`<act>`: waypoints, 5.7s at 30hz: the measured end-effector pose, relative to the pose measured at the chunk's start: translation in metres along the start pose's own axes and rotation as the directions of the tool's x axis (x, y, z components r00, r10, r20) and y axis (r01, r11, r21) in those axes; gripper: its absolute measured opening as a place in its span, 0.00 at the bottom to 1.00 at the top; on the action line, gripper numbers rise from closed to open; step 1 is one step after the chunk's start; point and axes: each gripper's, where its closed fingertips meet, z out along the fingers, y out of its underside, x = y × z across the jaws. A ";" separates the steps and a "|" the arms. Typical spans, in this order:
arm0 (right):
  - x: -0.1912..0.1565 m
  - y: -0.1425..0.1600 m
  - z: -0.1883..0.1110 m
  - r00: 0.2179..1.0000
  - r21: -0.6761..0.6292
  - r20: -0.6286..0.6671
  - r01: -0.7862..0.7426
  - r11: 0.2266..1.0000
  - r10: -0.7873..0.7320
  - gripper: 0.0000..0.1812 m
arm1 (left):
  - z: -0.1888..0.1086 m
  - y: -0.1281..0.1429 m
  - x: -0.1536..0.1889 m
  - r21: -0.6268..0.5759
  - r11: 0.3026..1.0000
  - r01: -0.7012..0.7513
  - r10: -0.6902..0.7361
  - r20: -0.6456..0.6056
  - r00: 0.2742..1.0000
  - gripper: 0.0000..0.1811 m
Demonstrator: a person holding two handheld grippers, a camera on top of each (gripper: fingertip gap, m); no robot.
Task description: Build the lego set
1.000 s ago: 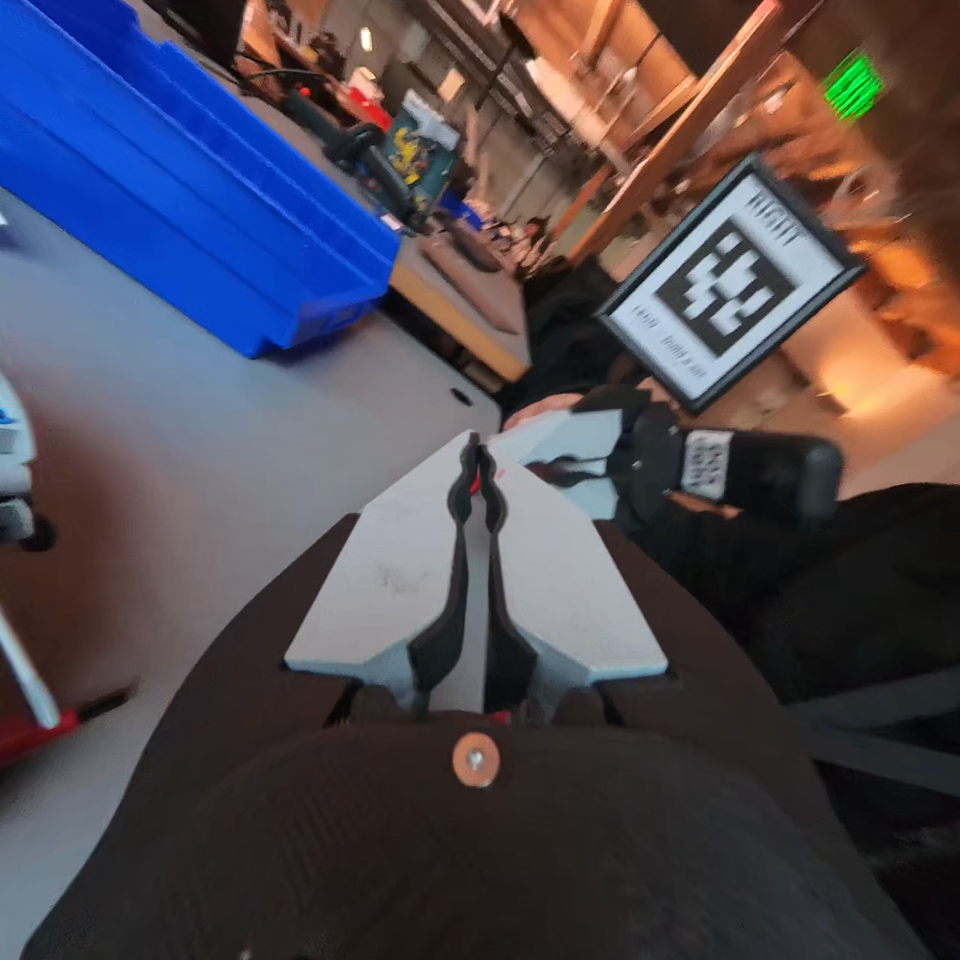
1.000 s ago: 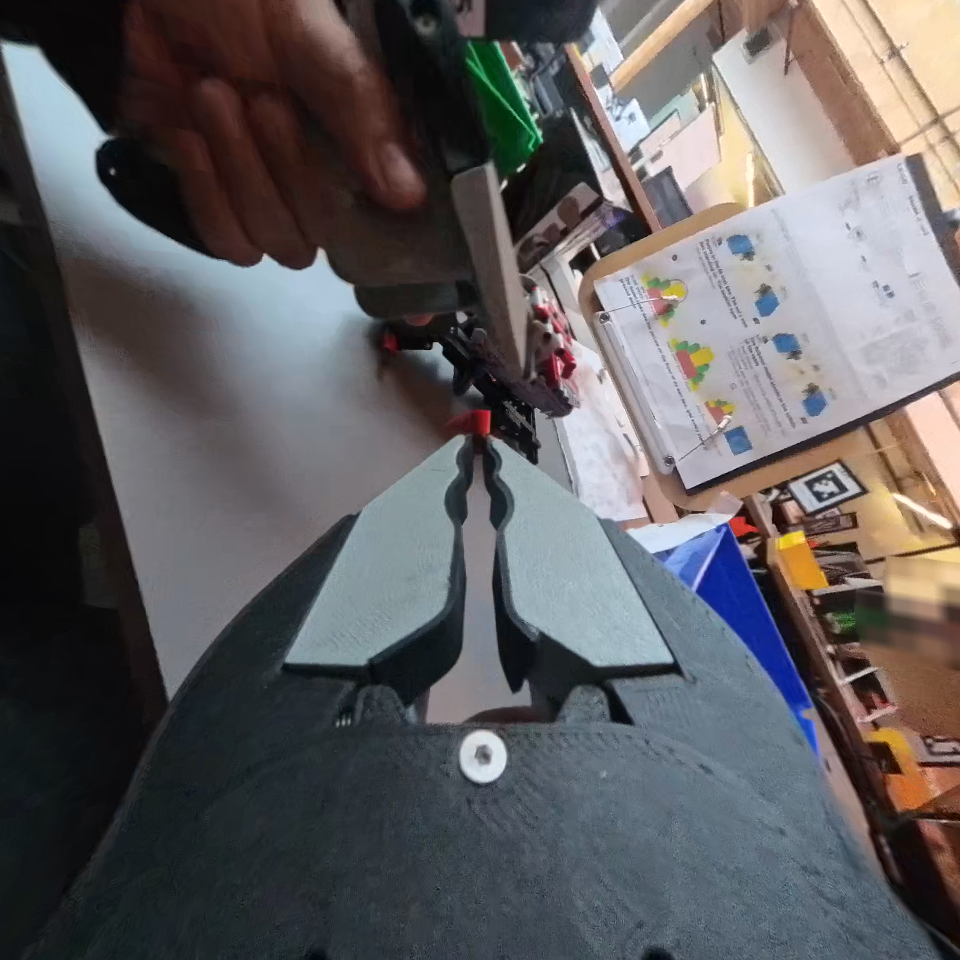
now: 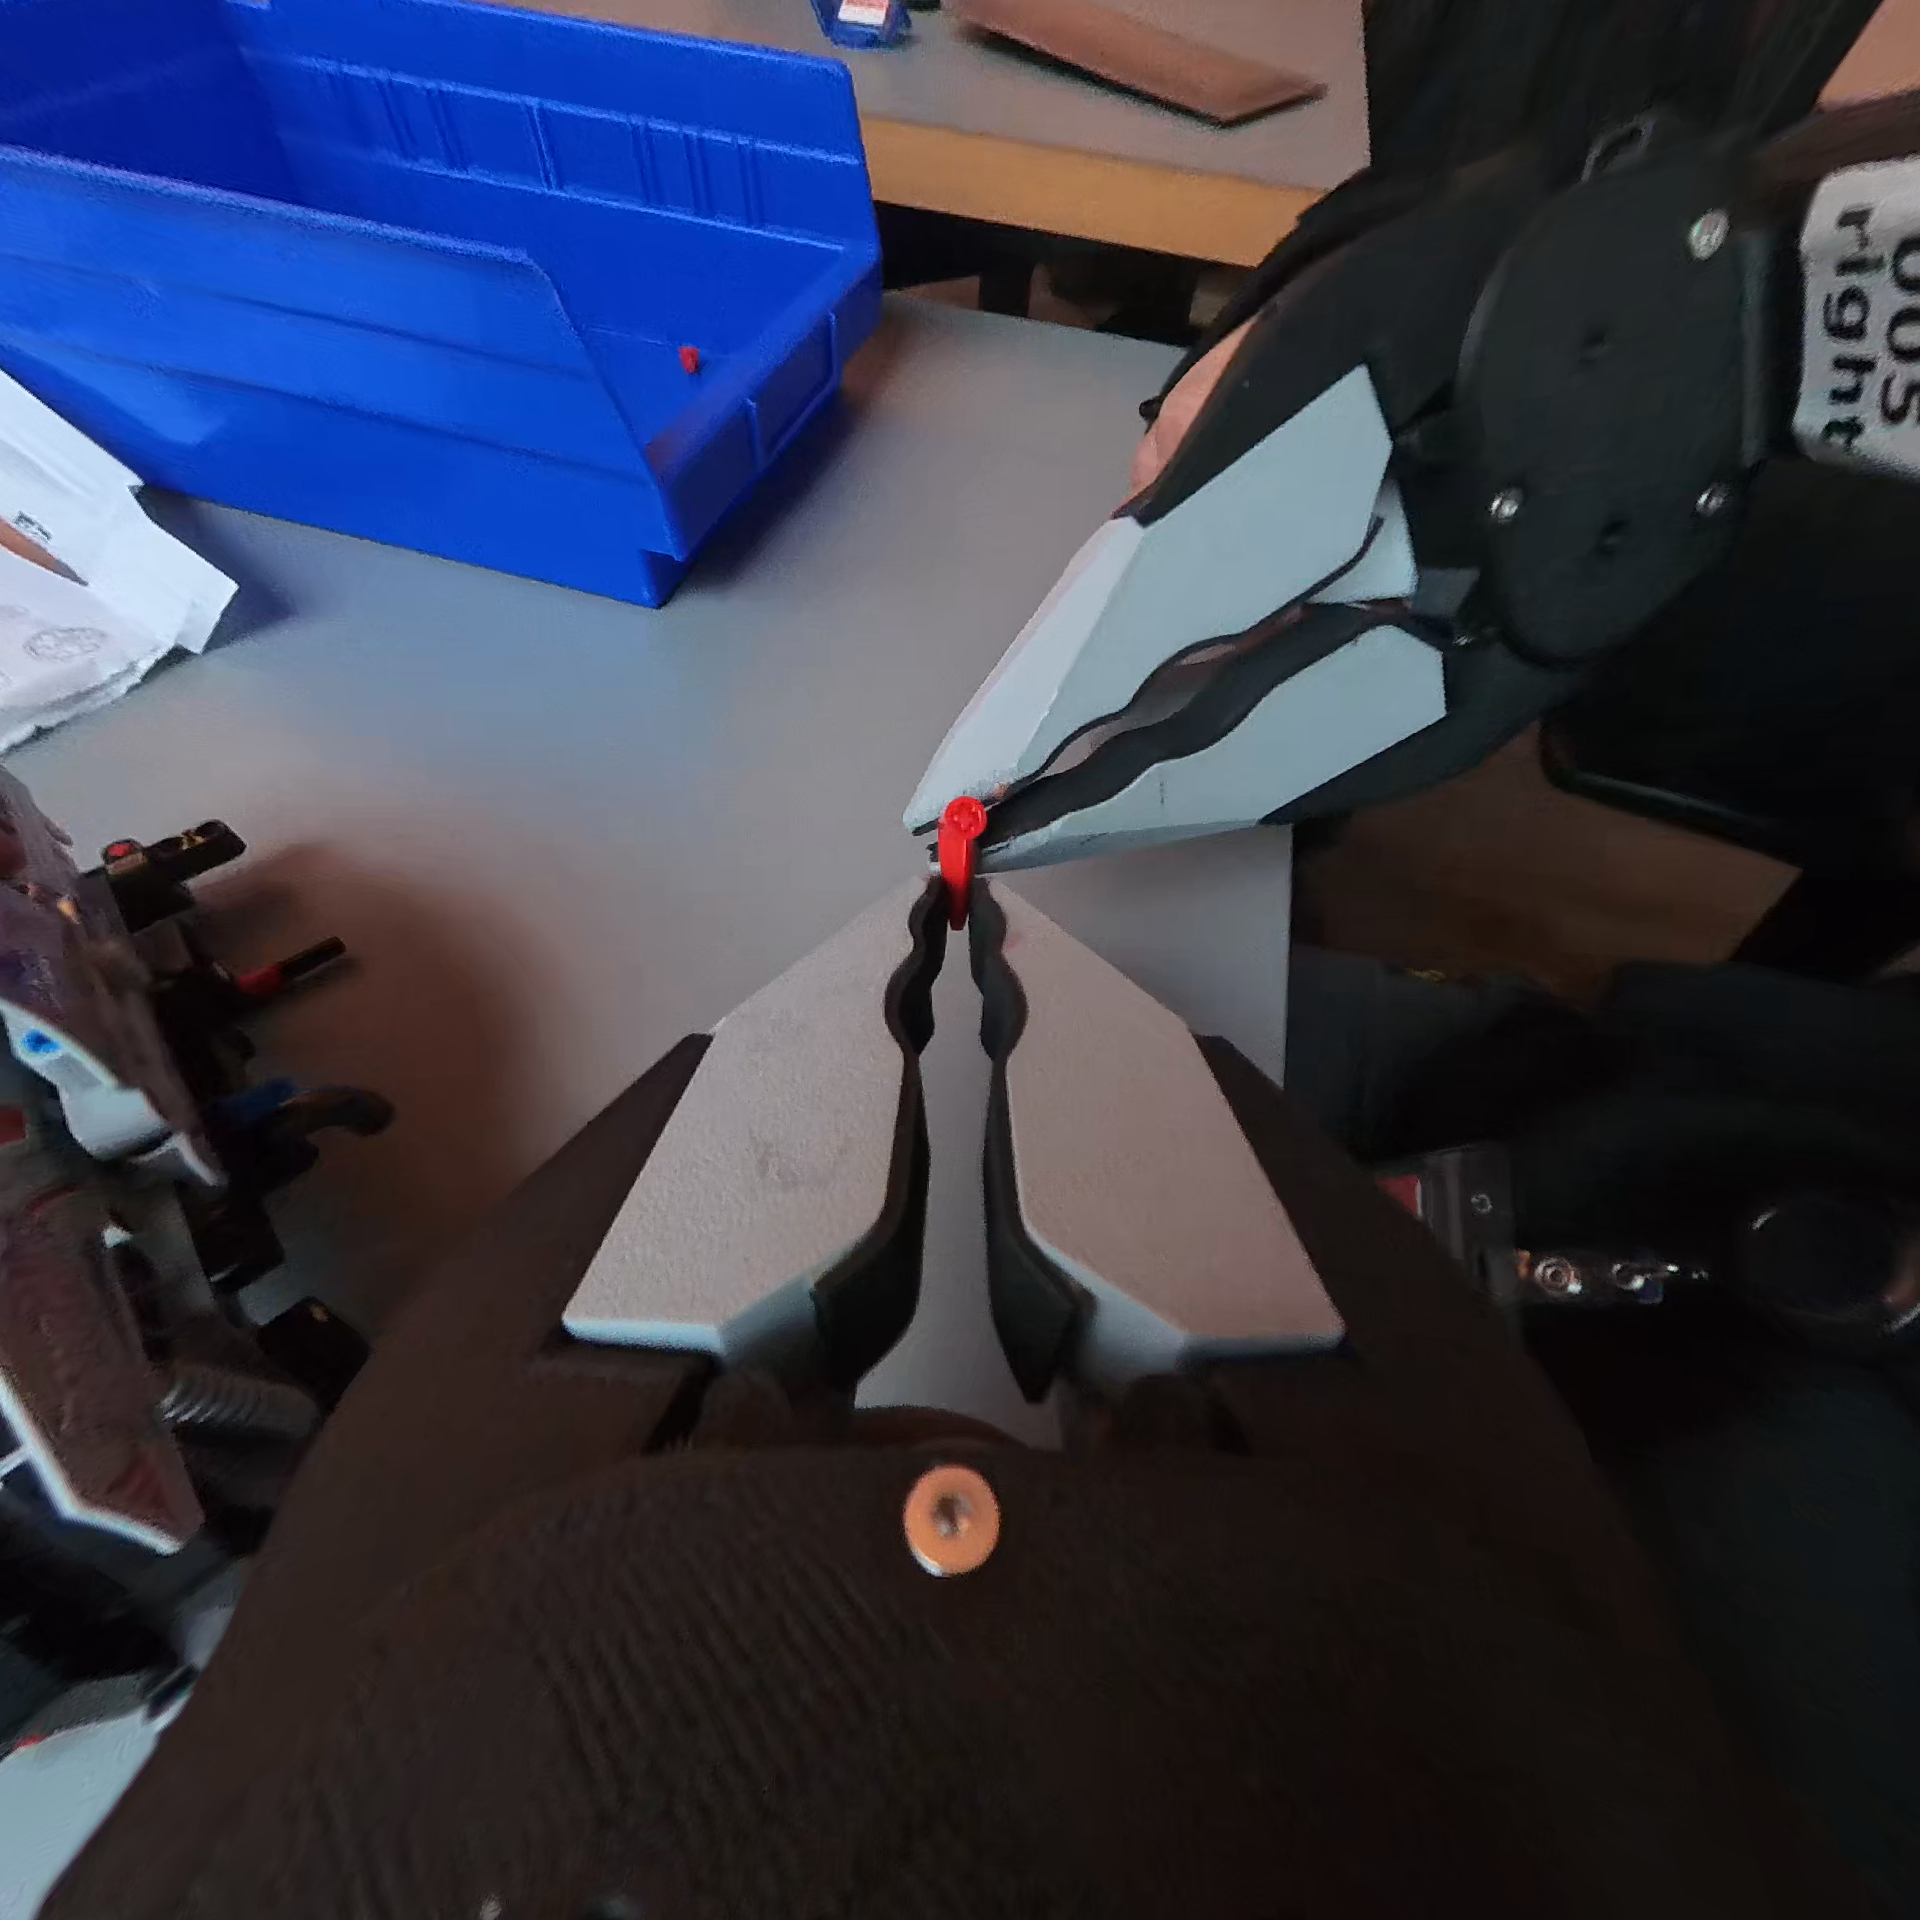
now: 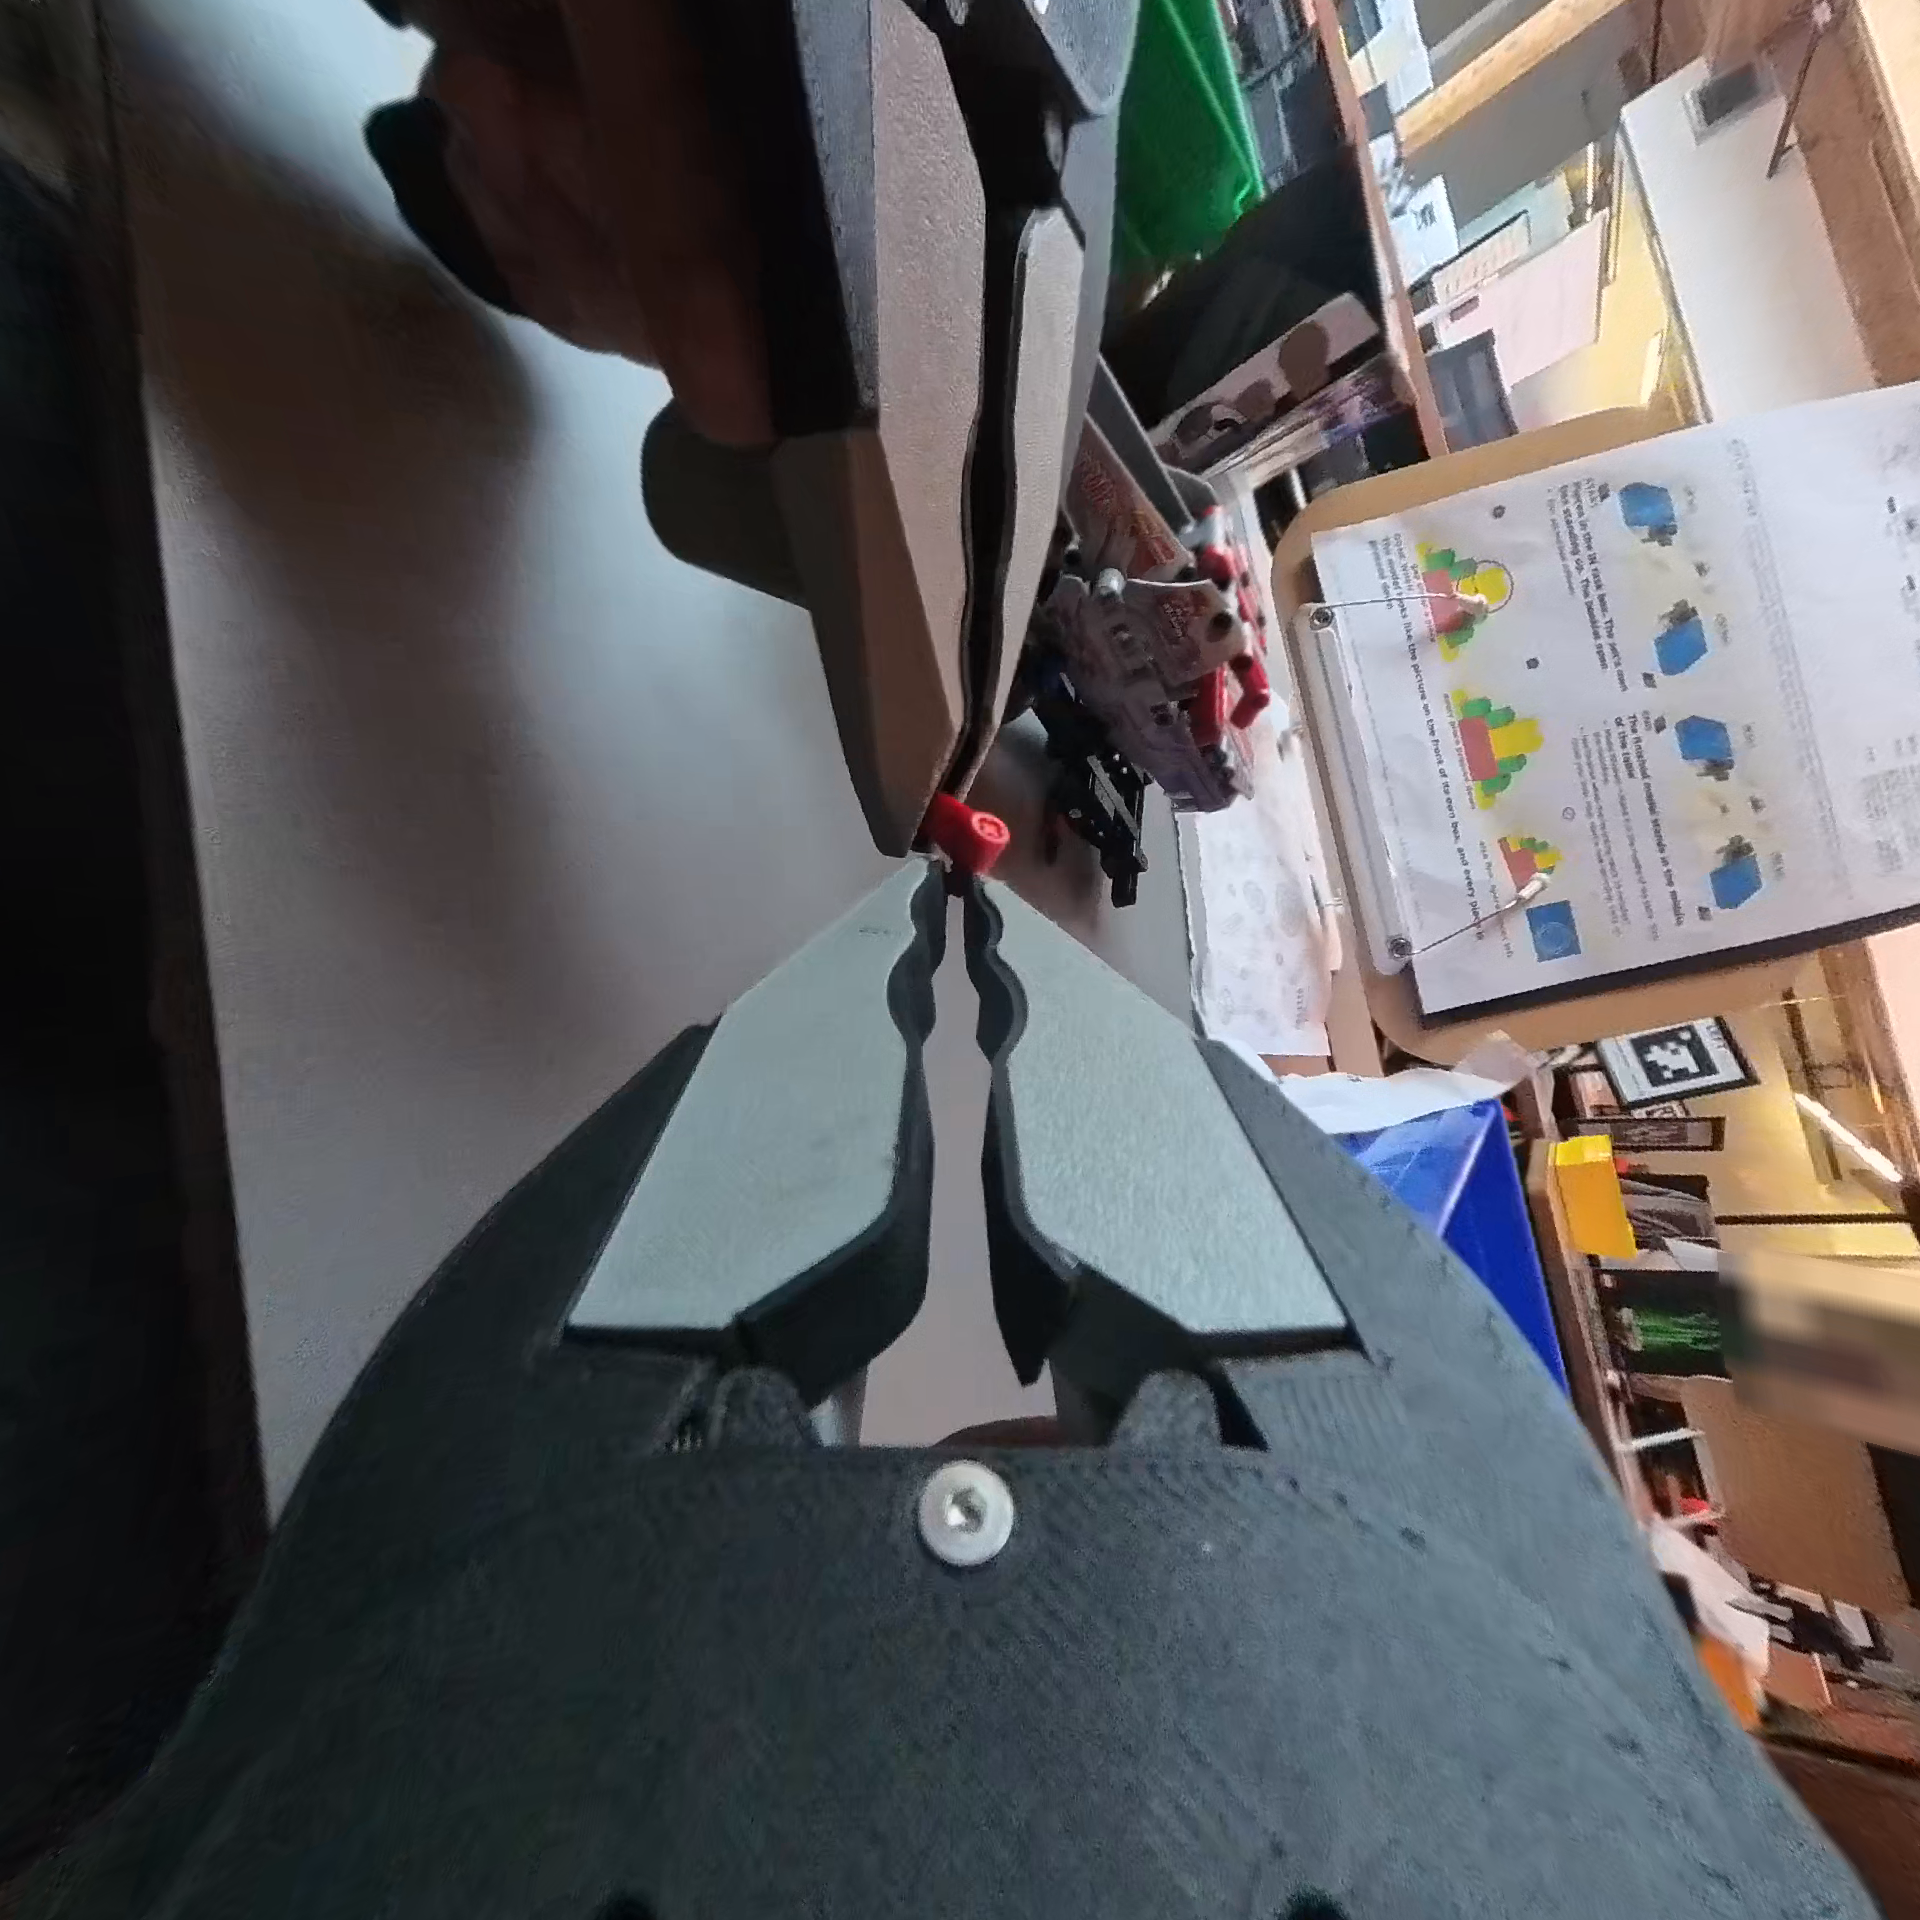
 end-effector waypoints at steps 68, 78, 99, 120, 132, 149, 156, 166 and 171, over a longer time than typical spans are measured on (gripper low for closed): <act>0.016 -0.009 -0.001 0.761 0.137 0.342 -0.621 0.772 0.552 0.01 | -0.006 -0.020 -0.004 0.147 0.881 0.450 -0.397 -0.288 0.872 0.02; 0.026 -0.009 -0.001 0.877 0.157 0.181 -0.472 0.867 0.445 0.00 | -0.011 -0.035 -0.010 0.308 0.934 0.182 -0.173 -0.057 0.983 0.01; 0.027 -0.010 0.006 0.901 0.149 0.161 -0.425 0.893 0.402 0.00 | -0.017 -0.041 -0.016 0.372 0.919 0.130 -0.144 0.009 0.990 0.00; -0.002 0.018 0.019 0.920 -0.090 0.220 -0.313 0.946 0.325 0.00 | -0.039 -0.064 -0.021 0.524 0.841 0.136 -0.168 0.012 0.986 0.01; 0.042 -0.027 -0.006 0.654 0.214 0.406 -0.747 0.629 0.638 0.05 | -0.045 -0.063 -0.019 0.470 0.752 0.463 -0.315 -0.361 0.878 0.01; 0.046 -0.034 -0.008 0.624 0.220 0.436 -0.772 0.596 0.648 0.01 | -0.033 -0.056 -0.012 0.438 0.721 0.536 -0.355 -0.431 0.830 0.01; 0.041 -0.030 -0.004 0.635 0.174 0.425 -0.757 0.630 0.645 0.00 | -0.030 -0.052 -0.015 0.456 0.780 0.428 -0.317 -0.300 0.900 0.01; 0.028 -0.015 0.000 0.762 0.028 0.417 -0.556 0.831 0.496 0.01 | -0.021 -0.043 -0.015 0.405 0.893 0.196 -0.191 -0.053 0.980 0.00; 0.026 -0.014 0.000 0.749 0.010 0.445 -0.553 0.833 0.491 0.00 | -0.020 -0.043 -0.015 0.402 0.898 0.178 -0.181 -0.030 0.983 0.00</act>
